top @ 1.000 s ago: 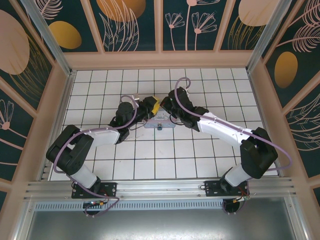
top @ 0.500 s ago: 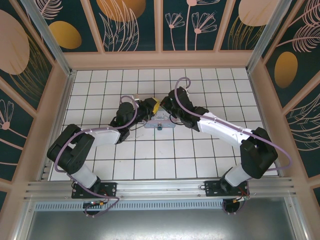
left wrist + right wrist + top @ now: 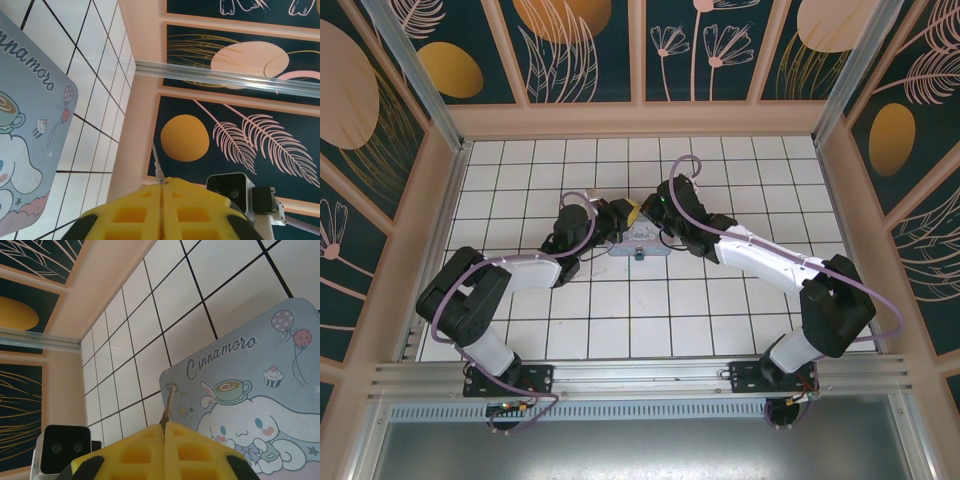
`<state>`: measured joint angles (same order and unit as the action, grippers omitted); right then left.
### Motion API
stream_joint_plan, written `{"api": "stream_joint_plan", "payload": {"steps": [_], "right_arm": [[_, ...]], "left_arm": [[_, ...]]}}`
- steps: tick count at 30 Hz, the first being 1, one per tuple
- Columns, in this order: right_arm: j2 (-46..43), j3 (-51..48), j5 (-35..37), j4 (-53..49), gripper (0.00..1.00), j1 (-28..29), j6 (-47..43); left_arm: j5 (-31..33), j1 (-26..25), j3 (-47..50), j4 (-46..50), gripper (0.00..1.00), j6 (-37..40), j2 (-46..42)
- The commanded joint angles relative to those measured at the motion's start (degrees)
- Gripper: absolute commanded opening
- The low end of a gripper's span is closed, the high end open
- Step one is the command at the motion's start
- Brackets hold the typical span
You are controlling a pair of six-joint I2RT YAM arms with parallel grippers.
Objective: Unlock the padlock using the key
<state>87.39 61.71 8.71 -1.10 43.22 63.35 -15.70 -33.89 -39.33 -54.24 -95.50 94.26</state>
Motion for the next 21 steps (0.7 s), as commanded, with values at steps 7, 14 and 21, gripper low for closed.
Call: {"api": "stream_joint_plan", "payload": {"steps": [7,14,21], "right_arm": [[-2.93,-0.48,1.61,-2.66,0.37,-0.13,-1.42],[-7.51,1.81,2.17,-12.48,0.99,-3.64,-10.51],[-9.05,5.50,-0.36,-19.57,0.99,-7.15,-17.74]], "left_arm": [[0.16,-0.44,-1.19,-1.48,0.00,4.11,0.54],[-1.73,-0.47,-2.34,3.94,0.00,14.84,-1.13],[-5.38,-0.39,-6.93,14.58,0.00,29.33,-3.02]]}}
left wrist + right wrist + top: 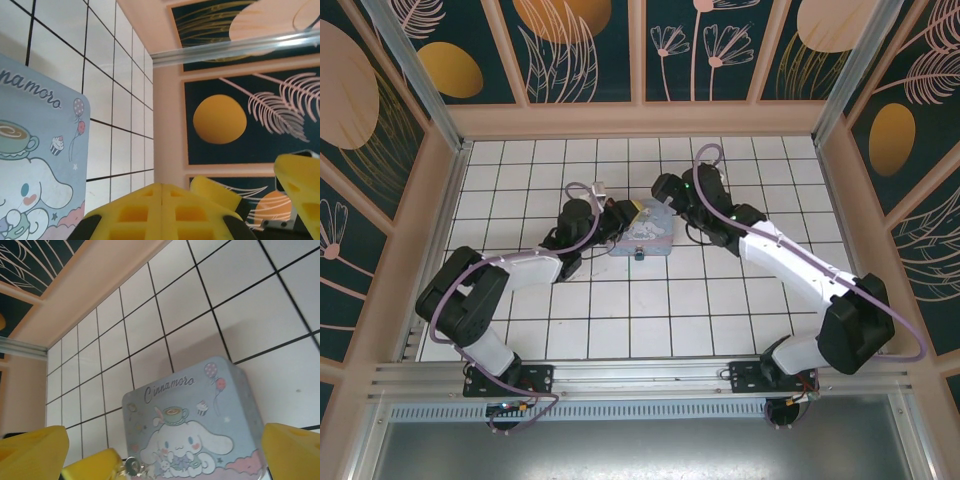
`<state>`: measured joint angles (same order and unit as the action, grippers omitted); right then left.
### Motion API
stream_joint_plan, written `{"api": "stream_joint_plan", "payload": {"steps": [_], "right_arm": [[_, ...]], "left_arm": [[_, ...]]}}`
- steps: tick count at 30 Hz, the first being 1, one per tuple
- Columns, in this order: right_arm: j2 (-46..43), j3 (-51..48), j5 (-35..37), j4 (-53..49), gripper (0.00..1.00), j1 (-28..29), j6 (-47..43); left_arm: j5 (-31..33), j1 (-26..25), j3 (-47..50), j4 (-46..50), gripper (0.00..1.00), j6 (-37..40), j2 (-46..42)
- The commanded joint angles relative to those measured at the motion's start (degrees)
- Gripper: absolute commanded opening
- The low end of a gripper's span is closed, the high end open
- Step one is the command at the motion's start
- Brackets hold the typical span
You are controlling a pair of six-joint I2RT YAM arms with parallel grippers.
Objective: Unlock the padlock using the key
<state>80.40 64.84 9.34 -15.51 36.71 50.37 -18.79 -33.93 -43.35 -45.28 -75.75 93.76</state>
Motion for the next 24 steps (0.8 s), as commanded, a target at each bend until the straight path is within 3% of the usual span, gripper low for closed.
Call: {"api": "stream_joint_plan", "payload": {"steps": [1,5,12,21,24], "right_arm": [[-2.39,2.80,-1.75,-5.77,0.99,-0.83,-5.66],[-3.40,3.51,-6.07,-7.39,0.99,-2.19,-7.42],[-8.27,-1.32,-17.22,-1.11,0.99,-6.76,-8.74],[-12.27,-11.58,-31.70,15.33,0.99,-10.50,-10.73],[-12.16,-12.35,-31.21,15.77,0.99,-10.63,-12.15]], "left_arm": [[-2.63,-0.36,-3.56,7.56,0.00,12.07,-2.92],[-3.73,-0.39,-6.12,14.05,0.00,19.57,-4.36],[-7.40,-0.39,-10.30,21.65,0.00,29.31,-6.02],[-13.49,-0.35,-10.17,19.45,0.00,31.64,-6.59],[-15.38,-0.27,-11.19,19.09,0.00,32.19,-5.62]]}}
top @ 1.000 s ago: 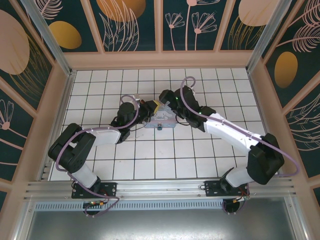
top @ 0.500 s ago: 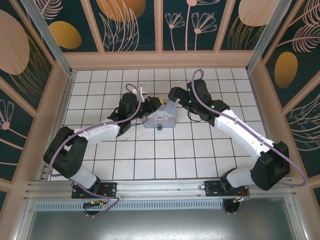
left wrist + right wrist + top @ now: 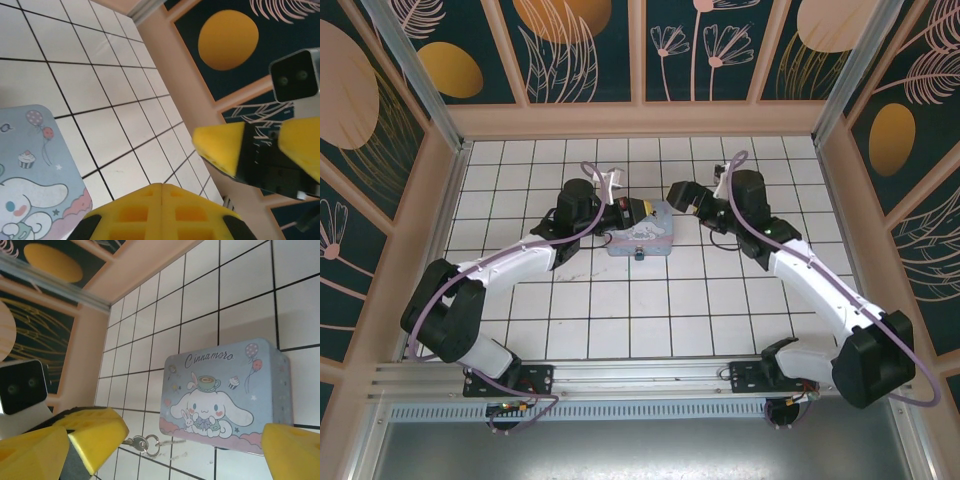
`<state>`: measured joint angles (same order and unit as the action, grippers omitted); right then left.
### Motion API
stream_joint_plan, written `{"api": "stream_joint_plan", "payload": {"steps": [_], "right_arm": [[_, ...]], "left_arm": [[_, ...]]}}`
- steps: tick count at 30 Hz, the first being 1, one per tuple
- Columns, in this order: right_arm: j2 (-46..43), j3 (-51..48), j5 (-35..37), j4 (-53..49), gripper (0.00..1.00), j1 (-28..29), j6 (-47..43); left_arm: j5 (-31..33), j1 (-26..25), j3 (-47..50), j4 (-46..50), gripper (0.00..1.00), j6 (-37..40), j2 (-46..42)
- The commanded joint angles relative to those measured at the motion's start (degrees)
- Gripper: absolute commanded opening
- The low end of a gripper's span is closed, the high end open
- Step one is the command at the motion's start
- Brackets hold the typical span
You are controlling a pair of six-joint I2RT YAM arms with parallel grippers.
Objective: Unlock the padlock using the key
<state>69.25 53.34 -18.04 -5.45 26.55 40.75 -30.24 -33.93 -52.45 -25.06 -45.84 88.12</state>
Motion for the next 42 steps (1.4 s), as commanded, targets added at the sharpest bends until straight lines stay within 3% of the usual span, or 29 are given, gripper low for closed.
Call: {"api": "stream_joint_plan", "payload": {"steps": [1,9,13,18,26,42], "right_arm": [[-1.13,-1.23,-3.66,6.41,0.99,-0.67,-2.52],[-0.50,-5.35,-6.93,12.18,0.99,-1.14,-3.84],[-2.45,-11.52,-11.22,20.14,0.98,-1.84,-4.66],[-4.28,-18.54,-18.06,29.35,0.74,-4.81,-3.29],[-1.45,-20.29,-26.37,37.19,0.51,-8.05,-2.54],[5.86,-14.78,-29.53,43.12,0.48,-7.90,1.26]], "left_arm": [[-4.44,-0.32,-2.43,-1.14,0.00,2.33,0.35],[-8.96,0.07,-6.00,-0.61,0.00,2.10,3.99],[-12.31,0.67,-7.38,-1.16,0.00,0.92,5.89],[-17.21,2.05,-7.26,-3.21,0.00,-0.62,7.55],[-23.44,3.86,-7.66,-7.17,0.00,-3.23,8.47],[-24.16,4.42,-8.29,-5.33,0.00,-1.97,8.27]]}}
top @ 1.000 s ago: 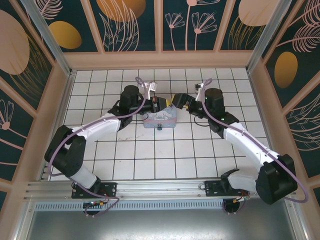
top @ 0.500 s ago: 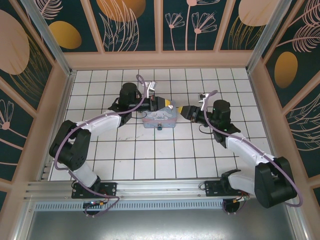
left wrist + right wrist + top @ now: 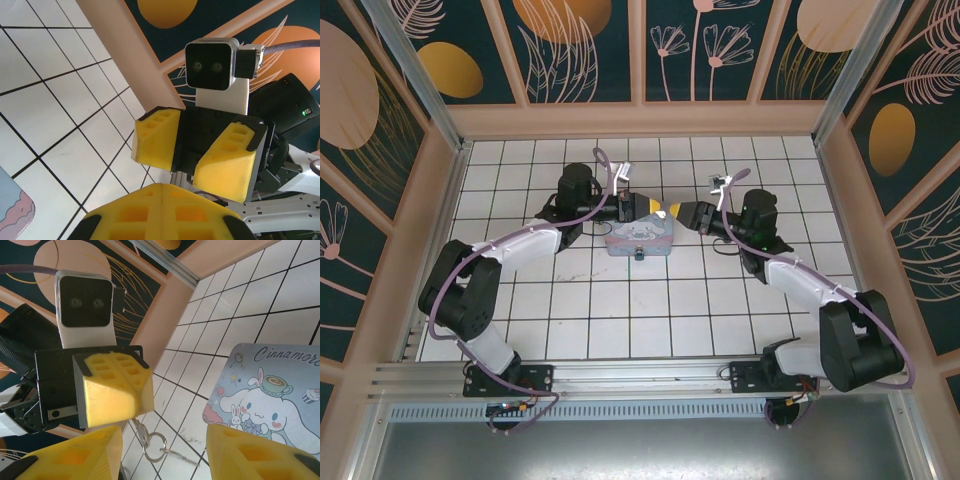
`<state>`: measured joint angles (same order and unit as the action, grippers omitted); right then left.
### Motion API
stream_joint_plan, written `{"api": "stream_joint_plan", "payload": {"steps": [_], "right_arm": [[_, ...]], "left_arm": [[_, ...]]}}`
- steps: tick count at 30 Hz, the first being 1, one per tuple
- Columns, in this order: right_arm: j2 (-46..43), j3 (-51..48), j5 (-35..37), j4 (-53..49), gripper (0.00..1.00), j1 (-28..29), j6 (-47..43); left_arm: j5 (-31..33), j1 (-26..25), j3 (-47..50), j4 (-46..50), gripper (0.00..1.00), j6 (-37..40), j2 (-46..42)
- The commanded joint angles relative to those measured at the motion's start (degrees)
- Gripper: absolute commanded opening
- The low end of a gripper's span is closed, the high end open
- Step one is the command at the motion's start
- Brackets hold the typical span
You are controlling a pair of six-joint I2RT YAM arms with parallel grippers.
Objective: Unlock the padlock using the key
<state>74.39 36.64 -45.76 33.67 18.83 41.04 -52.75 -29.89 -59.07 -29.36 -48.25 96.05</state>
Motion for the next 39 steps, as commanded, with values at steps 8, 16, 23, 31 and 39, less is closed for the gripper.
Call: {"api": "stream_joint_plan", "payload": {"steps": [8,16,23,31,39], "right_arm": [[2.67,2.57,-1.80,5.02,0.47,0.97,1.54],[3.81,3.08,-2.14,5.25,0.42,1.85,1.59],[5.12,3.08,-1.93,5.40,0.40,3.29,1.58],[6.38,3.43,-1.53,5.67,0.20,3.94,1.66],[5.54,3.53,0.68,2.26,0.00,3.88,0.12]], "left_arm": [[-1.40,0.38,-1.75,-1.94,0.00,-0.25,1.15],[-1.05,0.36,-1.58,-3.02,0.00,-1.08,1.59],[-0.85,0.37,-1.75,-3.86,0.00,-1.60,1.78],[-0.87,0.45,-1.67,-4.13,0.00,-1.65,1.84],[1.82,1.11,-0.68,-8.31,0.15,-6.54,1.80]]}}
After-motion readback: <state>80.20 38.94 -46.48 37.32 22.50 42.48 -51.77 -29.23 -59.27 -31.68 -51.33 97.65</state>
